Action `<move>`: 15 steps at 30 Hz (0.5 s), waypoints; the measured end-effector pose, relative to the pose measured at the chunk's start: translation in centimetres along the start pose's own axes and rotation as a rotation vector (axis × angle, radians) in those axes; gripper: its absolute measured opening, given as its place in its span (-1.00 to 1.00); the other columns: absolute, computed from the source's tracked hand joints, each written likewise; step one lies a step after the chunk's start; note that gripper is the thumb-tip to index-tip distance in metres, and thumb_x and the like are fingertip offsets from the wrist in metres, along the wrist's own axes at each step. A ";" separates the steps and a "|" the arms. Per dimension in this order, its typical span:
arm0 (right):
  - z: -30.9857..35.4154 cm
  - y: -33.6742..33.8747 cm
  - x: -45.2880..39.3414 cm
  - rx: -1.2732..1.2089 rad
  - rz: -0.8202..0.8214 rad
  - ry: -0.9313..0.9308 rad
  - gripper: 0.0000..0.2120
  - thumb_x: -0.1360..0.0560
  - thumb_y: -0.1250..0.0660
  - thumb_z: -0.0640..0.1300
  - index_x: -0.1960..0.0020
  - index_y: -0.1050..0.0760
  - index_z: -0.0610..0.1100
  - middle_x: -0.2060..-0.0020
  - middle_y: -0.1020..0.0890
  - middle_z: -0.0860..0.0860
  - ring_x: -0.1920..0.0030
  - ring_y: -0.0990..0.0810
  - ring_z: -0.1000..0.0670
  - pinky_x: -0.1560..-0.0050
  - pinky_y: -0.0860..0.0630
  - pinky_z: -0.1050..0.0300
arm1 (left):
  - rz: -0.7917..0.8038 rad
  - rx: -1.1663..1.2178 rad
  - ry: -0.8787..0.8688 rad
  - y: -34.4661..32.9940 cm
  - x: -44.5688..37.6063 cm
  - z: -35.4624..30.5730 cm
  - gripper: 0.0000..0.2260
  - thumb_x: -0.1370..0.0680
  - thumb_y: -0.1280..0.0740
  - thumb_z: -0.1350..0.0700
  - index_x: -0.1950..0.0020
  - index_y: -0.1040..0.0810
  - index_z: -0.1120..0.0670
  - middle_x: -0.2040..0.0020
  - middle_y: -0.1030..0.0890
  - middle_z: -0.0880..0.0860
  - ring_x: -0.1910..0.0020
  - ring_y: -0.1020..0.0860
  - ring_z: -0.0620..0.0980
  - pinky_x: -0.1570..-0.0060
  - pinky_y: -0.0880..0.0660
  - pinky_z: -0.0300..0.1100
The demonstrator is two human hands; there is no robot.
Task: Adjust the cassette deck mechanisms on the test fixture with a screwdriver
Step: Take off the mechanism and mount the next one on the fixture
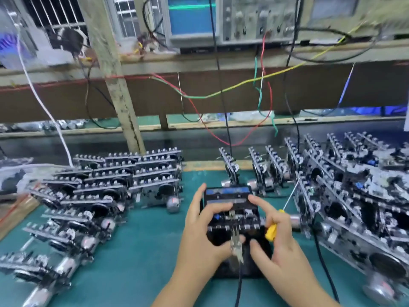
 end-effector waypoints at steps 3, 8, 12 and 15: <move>-0.3 -0.1 -1.0 0.077 0.047 0.012 -0.53 -0.45 -0.33 0.00 -0.09 -0.08 0.33 -0.48 -0.25 0.40 0.23 -0.58 0.25 0.31 -0.35 0.48 | 0.003 0.025 0.005 0.1 -0.3 0.6 -0.49 -0.25 -0.58 -0.17 -0.17 -0.57 -0.34 -0.54 -0.04 -0.43 -0.50 -0.31 -0.17 -0.35 -0.46 -0.03; -0.3 0.7 -1.9 0.138 0.098 -0.013 -0.37 -0.50 -0.30 -0.02 -0.07 0.05 0.59 -0.31 -0.46 0.25 0.15 -0.61 0.14 0.18 -0.42 0.35 | 0.010 0.001 0.002 0.1 -0.7 0.1 -0.49 -0.23 -0.55 -0.28 -0.16 -0.55 -0.40 -0.50 -0.04 -0.47 -0.50 -0.30 -0.20 -0.36 -0.46 0.00; 0.6 1.2 -1.6 0.166 0.060 -0.033 -0.29 -0.55 -0.32 -0.08 -0.21 0.04 0.60 -0.12 -0.39 0.31 0.25 -0.54 0.20 0.32 -0.35 0.35 | -0.003 -0.019 0.001 0.1 -0.6 0.1 -0.46 -0.21 -0.55 -0.24 -0.18 -0.55 -0.36 -0.51 -0.08 -0.45 -0.46 -0.31 -0.29 -0.31 -0.49 -0.08; 1.1 1.2 -1.4 0.149 0.052 -0.070 -0.37 -0.56 -0.29 -0.05 -0.35 -0.03 0.49 -0.09 -0.30 0.38 0.20 -0.52 0.21 0.26 -0.38 0.35 | -0.013 -0.021 0.028 -0.1 -0.5 0.2 -0.46 -0.22 -0.57 -0.21 -0.18 -0.57 -0.33 -0.52 -0.11 -0.40 -0.44 -0.35 -0.28 -0.30 -0.50 -0.05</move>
Point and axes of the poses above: each hand's wrist, its own x-axis away from the middle knuckle, its own y-axis out of the back of the hand, z = x × y, the point moved 4 cm from there along -x, towards the middle knuckle
